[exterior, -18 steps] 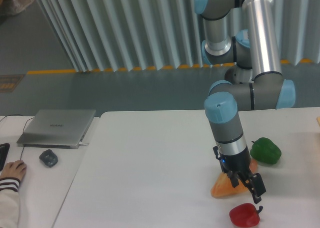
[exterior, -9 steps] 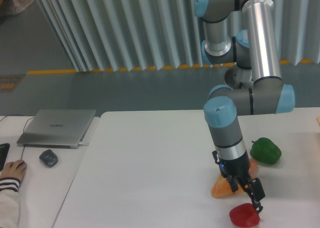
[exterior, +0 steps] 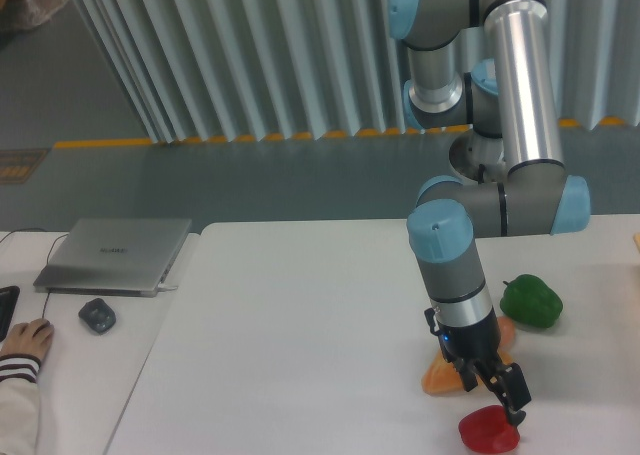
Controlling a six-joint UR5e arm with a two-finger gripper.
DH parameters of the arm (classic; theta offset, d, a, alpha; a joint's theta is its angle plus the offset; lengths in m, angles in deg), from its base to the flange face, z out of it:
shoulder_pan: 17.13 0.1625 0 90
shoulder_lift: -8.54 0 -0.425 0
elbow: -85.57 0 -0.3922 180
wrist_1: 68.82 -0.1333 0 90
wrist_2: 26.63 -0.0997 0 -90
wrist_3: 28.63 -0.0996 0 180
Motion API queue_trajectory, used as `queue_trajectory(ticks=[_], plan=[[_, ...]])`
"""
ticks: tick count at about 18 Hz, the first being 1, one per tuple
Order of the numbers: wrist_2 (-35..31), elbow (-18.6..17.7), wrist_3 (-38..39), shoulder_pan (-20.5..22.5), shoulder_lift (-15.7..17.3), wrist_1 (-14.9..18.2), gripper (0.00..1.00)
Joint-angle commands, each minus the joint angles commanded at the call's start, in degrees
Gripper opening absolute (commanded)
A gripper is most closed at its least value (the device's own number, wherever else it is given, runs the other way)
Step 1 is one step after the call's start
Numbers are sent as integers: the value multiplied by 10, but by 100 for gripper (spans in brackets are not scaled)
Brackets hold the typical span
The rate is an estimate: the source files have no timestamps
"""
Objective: Place the red peppers in a basket
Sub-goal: 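Close the gripper around the red bell pepper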
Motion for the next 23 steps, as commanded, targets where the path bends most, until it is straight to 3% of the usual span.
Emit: queue_trajectory(ticks=[23], plan=[[0, 3, 4, -2, -21, -2, 100]])
